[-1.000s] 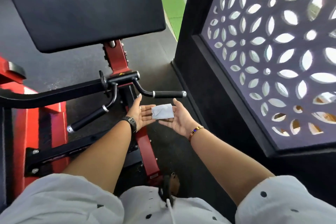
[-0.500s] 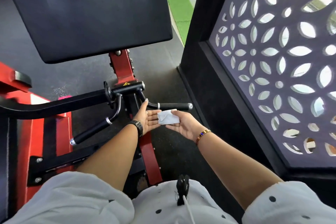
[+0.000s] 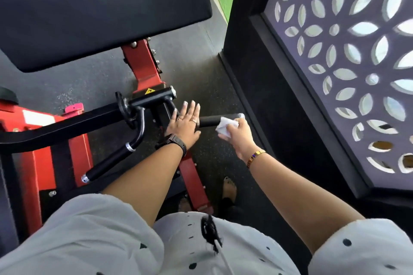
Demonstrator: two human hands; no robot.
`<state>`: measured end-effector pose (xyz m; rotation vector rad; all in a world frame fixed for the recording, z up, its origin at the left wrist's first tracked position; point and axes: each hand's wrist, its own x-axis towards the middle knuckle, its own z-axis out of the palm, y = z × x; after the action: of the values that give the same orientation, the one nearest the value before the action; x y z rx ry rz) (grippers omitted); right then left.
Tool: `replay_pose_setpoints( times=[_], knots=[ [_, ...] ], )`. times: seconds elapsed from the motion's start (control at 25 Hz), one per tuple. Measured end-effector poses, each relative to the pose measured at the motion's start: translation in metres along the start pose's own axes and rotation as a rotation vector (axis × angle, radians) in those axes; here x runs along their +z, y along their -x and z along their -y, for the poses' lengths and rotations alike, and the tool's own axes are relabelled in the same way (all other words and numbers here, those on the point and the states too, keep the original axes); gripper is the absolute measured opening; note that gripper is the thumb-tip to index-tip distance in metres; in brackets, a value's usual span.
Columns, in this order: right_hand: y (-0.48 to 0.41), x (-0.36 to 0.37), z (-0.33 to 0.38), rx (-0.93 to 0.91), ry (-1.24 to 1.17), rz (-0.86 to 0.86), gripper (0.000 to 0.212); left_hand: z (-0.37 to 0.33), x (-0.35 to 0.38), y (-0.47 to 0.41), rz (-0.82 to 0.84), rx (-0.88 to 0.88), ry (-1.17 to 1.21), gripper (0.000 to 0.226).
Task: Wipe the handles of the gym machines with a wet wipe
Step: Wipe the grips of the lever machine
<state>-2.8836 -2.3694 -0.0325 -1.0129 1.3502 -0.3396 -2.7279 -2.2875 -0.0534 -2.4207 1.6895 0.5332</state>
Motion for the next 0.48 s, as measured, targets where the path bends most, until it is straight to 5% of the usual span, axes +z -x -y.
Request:
replay_pose_setpoints(
  times=[0.08,0.16,0.36,0.48],
  knots=[
    [-0.007,0.001,-0.002,-0.169,0.179,-0.092,0.020,-0.004,0.011,-0.013,-0.011,-0.050,0.015,0.082],
    [-0.016,0.008,-0.007,-0.326,0.371,-0.114,0.006,-0.002,0.022,-0.025,0.009,-0.062,0.015,0.076],
    [-0.041,0.029,-0.035,-0.778,0.922,0.087,0.038,0.001,0.037,-0.037,0.024,-0.071,0.100,0.055],
    [-0.042,0.042,-0.047,-0.828,1.102,0.205,0.055,0.002,0.037,-0.041,0.030,-0.106,0.116,0.048]
  ],
)
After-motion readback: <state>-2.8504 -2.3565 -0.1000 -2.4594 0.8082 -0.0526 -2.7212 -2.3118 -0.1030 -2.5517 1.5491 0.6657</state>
